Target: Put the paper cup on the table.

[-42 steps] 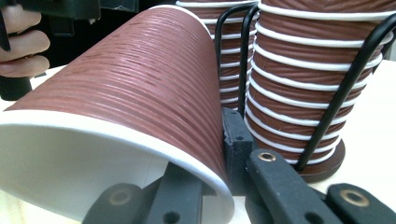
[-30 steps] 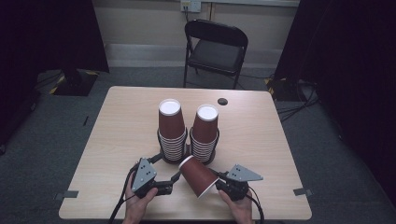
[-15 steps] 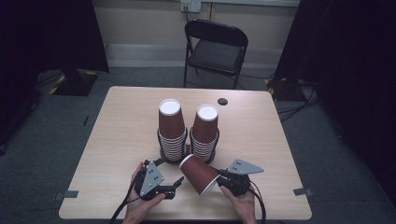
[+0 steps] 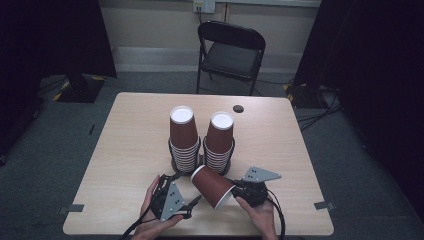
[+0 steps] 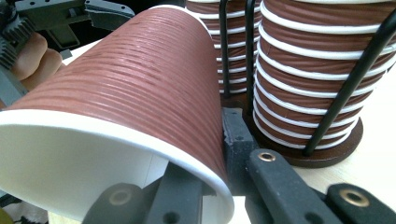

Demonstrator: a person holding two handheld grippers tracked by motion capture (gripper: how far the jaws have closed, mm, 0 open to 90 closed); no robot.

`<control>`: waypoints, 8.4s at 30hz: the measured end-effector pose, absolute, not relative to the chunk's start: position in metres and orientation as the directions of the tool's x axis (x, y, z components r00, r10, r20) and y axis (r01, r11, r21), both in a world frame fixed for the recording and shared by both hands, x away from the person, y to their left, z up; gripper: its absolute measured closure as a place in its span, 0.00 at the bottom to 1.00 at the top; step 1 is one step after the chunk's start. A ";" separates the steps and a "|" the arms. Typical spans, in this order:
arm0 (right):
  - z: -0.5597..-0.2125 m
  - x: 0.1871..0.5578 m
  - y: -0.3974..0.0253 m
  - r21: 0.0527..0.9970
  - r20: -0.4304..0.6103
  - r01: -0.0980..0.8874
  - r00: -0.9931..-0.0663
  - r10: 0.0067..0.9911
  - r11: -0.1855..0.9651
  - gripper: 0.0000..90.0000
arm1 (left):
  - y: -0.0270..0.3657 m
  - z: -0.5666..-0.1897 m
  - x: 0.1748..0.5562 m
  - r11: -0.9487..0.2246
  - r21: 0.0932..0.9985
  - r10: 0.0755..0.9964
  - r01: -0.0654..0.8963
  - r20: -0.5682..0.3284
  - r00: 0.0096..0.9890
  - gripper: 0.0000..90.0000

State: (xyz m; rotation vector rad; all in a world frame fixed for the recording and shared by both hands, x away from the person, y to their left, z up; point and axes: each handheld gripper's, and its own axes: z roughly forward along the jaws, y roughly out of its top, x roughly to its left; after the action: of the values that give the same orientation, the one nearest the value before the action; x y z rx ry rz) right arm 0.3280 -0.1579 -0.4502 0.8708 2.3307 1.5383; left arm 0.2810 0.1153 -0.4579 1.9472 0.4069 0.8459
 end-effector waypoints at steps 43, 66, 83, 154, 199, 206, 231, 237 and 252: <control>-0.430 0.345 -0.137 0.800 0.206 0.460 -0.814 0.543 0.386 0.95 | 0.090 -0.475 0.275 -0.649 0.740 0.552 -0.178 0.618 0.559 0.00; -0.432 0.345 -0.119 0.812 0.207 0.444 -0.827 0.523 0.380 0.97 | 0.065 -0.467 0.270 -0.617 0.753 0.517 -0.230 0.608 0.603 0.05; -0.434 0.346 -0.115 0.803 0.222 0.456 -0.826 0.517 0.383 0.96 | 0.055 -0.461 0.271 -0.592 0.770 0.525 -0.237 0.592 0.611 0.06; -0.452 0.320 -0.194 0.969 0.166 0.244 -0.595 0.786 -0.020 0.30 | 0.145 -0.457 0.306 -0.165 0.982 0.770 0.096 0.067 0.634 0.09; -0.495 0.314 -0.227 0.973 0.086 0.228 -0.500 0.862 0.035 0.16 | 0.234 -0.442 0.389 -0.008 0.981 0.898 0.193 -0.078 0.434 0.08; -0.495 0.314 -0.227 0.973 0.092 0.228 -0.483 0.871 0.024 0.16 | 0.231 -0.457 0.406 -0.047 0.967 0.906 0.251 -0.065 0.419 0.08; -0.495 0.312 -0.224 0.974 0.061 0.222 -0.480 0.875 0.054 0.17 | 0.222 -0.483 0.425 -0.104 0.933 0.922 0.344 -0.040 0.385 0.11; -0.495 0.313 -0.224 0.974 0.063 0.222 -0.481 0.874 0.052 0.17 | 0.221 -0.484 0.424 -0.125 0.918 0.926 0.377 -0.029 0.377 0.13; -0.495 0.310 -0.226 0.979 0.075 0.201 -0.472 0.878 0.024 0.19 | 0.223 -0.493 0.420 -0.181 0.882 0.925 0.434 0.003 0.379 0.17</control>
State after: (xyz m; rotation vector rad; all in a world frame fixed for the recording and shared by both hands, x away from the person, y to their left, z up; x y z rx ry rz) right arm 0.3102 -0.2263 -0.4954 1.1033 1.7210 1.4885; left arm 0.4204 0.2235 -0.4932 1.7808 1.1919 0.7190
